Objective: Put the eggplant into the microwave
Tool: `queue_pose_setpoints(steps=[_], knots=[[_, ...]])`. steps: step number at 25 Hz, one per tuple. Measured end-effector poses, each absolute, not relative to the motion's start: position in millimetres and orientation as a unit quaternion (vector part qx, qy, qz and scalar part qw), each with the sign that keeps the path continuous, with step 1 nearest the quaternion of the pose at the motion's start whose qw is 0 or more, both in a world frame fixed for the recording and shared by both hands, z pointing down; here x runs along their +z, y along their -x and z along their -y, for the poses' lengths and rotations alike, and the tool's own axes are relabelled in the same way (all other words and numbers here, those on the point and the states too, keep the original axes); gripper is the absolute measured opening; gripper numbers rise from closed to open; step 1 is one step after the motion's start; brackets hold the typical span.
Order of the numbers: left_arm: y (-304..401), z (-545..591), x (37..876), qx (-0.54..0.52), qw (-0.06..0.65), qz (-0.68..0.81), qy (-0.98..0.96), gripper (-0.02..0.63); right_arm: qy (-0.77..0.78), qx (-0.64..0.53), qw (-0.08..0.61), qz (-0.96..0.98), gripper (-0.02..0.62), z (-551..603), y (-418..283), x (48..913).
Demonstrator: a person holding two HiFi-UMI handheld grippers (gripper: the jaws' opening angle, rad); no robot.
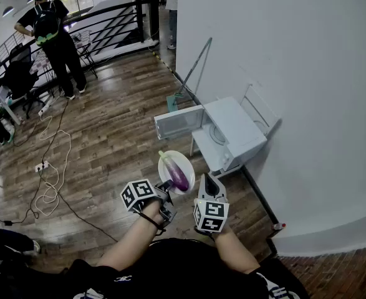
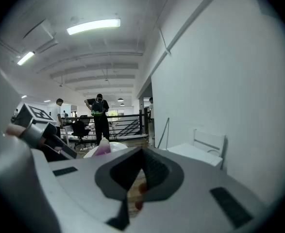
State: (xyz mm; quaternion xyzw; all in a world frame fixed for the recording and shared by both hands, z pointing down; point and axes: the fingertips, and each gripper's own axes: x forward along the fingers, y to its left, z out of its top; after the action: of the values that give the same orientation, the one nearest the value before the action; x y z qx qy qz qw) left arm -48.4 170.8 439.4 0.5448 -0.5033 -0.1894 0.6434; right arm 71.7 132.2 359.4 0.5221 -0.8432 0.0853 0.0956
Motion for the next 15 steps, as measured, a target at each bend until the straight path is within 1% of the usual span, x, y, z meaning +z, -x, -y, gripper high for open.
queue_pose_setpoints(steps=[6,15], knots=[[51.6,-168.9,441.5,-0.191,0.647,0.498,-0.544,0.015,-0.522,0.083,0.106,0.842,0.006,-134.4,-66.7,366.1],[62.0,-177.5,443.7,-0.186,0.653,0.488,-0.548,0.015,-0.529,0.083,0.102,0.839,0.006,-143.5,-53.5,364.1]])
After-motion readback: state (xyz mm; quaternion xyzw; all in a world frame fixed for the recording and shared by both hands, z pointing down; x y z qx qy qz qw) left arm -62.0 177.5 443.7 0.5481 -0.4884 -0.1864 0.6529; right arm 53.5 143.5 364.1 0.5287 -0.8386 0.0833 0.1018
